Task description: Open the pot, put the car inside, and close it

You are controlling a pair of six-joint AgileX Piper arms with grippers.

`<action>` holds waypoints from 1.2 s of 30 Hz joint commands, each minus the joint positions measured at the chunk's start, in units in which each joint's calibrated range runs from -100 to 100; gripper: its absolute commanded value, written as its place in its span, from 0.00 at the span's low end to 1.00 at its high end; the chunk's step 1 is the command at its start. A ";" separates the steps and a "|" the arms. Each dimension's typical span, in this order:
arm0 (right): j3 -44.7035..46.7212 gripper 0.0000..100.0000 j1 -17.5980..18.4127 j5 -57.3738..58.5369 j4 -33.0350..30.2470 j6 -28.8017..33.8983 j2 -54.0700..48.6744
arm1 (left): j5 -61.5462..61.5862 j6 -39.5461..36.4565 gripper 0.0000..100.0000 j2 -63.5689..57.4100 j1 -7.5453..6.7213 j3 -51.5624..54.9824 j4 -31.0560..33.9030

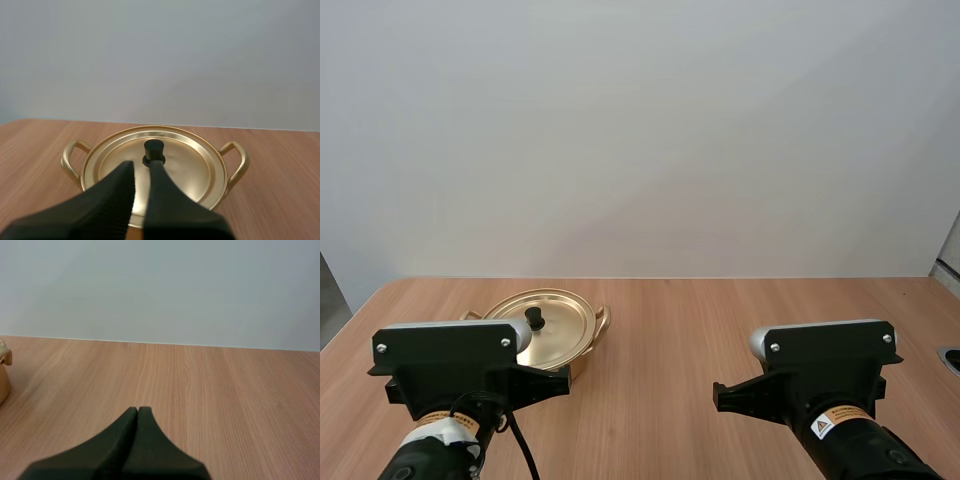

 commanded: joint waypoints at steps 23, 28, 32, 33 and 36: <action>0.00 0.00 0.01 -0.09 0.05 0.00 0.00 | -0.94 0.00 0.00 0.00 0.01 0.00 0.07; 0.00 0.00 0.01 -0.09 0.05 0.00 0.00 | -0.94 0.00 0.00 0.00 0.01 0.00 0.07; 0.00 0.00 0.01 -0.09 0.05 0.00 0.00 | -0.94 0.00 0.00 0.00 0.01 0.00 0.07; 0.00 0.00 0.01 -0.09 0.05 0.00 0.00 | -0.94 0.00 0.00 0.00 0.01 0.00 0.07; 0.00 0.00 0.01 -0.09 0.05 0.00 0.00 | -0.94 0.00 0.00 0.00 0.01 0.00 0.07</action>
